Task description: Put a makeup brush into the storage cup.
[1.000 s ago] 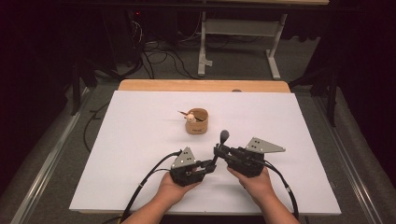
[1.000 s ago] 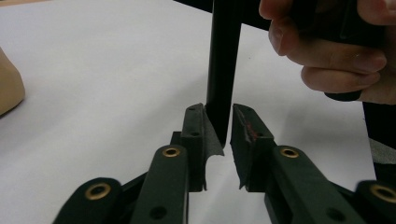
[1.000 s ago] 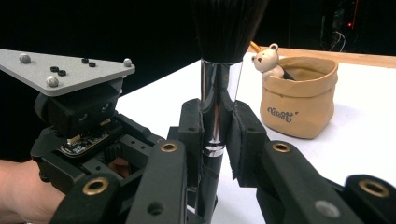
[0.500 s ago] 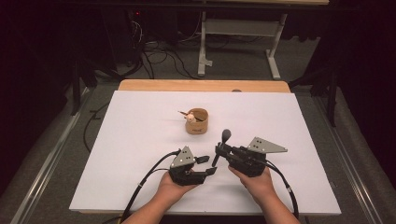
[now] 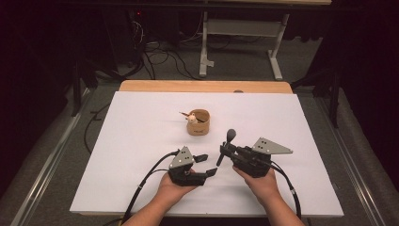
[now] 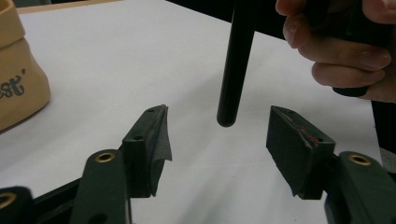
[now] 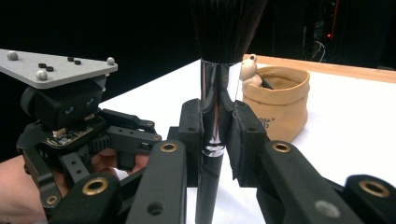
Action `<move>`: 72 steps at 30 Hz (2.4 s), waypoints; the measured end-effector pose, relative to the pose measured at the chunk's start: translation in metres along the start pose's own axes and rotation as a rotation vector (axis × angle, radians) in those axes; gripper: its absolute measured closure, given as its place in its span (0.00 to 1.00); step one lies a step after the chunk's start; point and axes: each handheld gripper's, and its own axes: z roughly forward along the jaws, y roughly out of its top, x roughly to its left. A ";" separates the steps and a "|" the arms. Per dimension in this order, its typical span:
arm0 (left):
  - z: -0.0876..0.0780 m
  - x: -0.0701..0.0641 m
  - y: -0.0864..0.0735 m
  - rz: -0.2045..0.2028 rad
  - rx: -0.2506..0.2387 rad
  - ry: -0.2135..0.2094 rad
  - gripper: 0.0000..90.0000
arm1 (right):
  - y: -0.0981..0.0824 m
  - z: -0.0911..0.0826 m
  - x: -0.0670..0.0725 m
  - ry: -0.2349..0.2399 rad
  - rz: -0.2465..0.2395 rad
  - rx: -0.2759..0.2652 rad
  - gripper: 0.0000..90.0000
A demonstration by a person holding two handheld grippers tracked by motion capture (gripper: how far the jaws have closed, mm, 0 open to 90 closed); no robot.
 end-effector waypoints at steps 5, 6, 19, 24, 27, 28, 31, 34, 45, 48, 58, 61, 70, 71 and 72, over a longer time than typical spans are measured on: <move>-0.006 0.003 0.003 -0.014 -0.024 0.011 0.40 | 0.000 -0.001 -0.001 -0.020 -0.011 0.005 0.88; -0.008 0.004 0.004 -0.010 -0.024 0.016 0.39 | 0.001 -0.002 -0.002 -0.024 -0.012 0.003 0.88; -0.044 0.026 0.005 -0.021 -0.022 0.108 0.28 | 0.003 -0.008 -0.007 -0.060 -0.020 -0.010 0.88; -0.056 0.031 0.001 -0.022 -0.010 0.147 0.24 | 0.004 -0.010 -0.008 -0.079 -0.025 -0.014 0.88; -0.063 0.034 -0.001 -0.031 -0.007 0.155 0.22 | 0.005 -0.012 -0.009 -0.084 -0.025 -0.019 0.88; -0.065 0.035 -0.002 -0.033 -0.007 0.160 0.22 | 0.005 -0.012 -0.010 -0.087 -0.025 -0.025 0.88; -0.072 0.038 -0.003 -0.035 -0.007 0.172 0.20 | 0.006 -0.014 -0.011 -0.097 -0.023 -0.040 0.88; -0.077 0.041 -0.006 -0.038 -0.011 0.180 0.18 | 0.008 -0.015 -0.014 -0.110 -0.025 -0.055 0.88; -0.082 0.042 -0.014 -0.015 -0.037 0.206 0.16 | 0.009 -0.005 -0.023 -0.161 -0.044 -0.042 0.88; -0.083 0.042 -0.014 -0.009 -0.039 0.203 0.15 | 0.010 0.000 -0.023 -0.169 -0.049 -0.036 0.88; -0.083 0.039 -0.015 -0.012 -0.033 0.165 0.11 | 0.018 0.017 -0.027 -0.189 -0.065 -0.033 0.88; -0.082 0.038 -0.016 -0.010 -0.029 0.161 0.09 | 0.019 0.021 -0.029 -0.197 -0.060 -0.039 0.88; -0.083 0.037 -0.016 -0.011 -0.027 0.149 0.05 | 0.026 0.034 -0.034 -0.212 -0.064 -0.036 0.88; -0.083 0.037 -0.016 -0.009 -0.025 0.145 0.05 | 0.028 0.035 -0.034 -0.212 -0.069 -0.038 0.88; -0.082 0.037 -0.016 -0.005 -0.023 0.142 0.04 | 0.029 0.037 -0.035 -0.214 -0.072 -0.041 0.88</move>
